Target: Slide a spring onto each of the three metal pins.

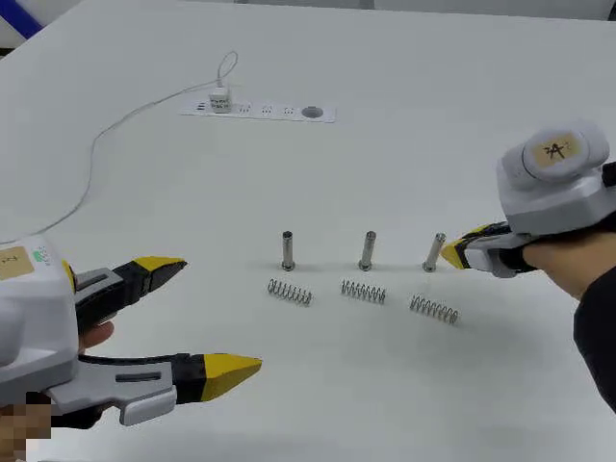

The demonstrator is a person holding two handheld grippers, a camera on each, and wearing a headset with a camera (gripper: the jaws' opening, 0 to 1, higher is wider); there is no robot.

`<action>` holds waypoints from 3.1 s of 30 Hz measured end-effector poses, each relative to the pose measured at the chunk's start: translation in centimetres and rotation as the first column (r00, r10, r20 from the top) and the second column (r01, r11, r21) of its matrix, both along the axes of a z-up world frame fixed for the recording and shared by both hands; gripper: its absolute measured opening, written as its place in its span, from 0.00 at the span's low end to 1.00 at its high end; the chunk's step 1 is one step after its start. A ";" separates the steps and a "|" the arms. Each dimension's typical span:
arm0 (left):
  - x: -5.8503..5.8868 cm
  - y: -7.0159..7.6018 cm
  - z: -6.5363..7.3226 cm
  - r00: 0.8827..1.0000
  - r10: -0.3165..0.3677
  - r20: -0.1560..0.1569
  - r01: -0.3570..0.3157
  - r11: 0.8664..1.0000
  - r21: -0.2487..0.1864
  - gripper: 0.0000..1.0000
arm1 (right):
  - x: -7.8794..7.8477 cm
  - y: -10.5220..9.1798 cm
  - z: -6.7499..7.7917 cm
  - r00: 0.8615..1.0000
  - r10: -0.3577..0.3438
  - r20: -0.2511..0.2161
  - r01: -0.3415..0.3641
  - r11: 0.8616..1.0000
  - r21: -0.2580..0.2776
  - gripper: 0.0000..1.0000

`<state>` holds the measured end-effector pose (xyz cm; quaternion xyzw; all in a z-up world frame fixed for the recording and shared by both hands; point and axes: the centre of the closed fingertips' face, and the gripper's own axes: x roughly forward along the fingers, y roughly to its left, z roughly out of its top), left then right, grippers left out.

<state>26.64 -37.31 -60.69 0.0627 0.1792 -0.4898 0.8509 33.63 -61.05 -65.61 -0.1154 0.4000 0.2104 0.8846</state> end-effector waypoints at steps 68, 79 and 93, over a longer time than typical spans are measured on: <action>0.0 0.1 0.5 1.000 0.004 0.010 -0.005 1.000 0.006 0.83 | -3.8 3.0 -1.1 0.944 0.324 -0.068 -0.325 0.946 -0.006 0.12; -0.1 -0.2 0.5 1.000 -0.005 0.009 0.005 1.000 0.009 0.83 | -2.7 2.8 1.8 0.973 0.222 0.070 -0.228 0.968 0.106 0.12; -0.1 -0.2 0.5 1.000 -0.004 0.011 0.004 1.000 0.010 0.83 | -0.6 2.1 5.1 0.969 0.138 0.204 -0.173 0.971 0.164 0.12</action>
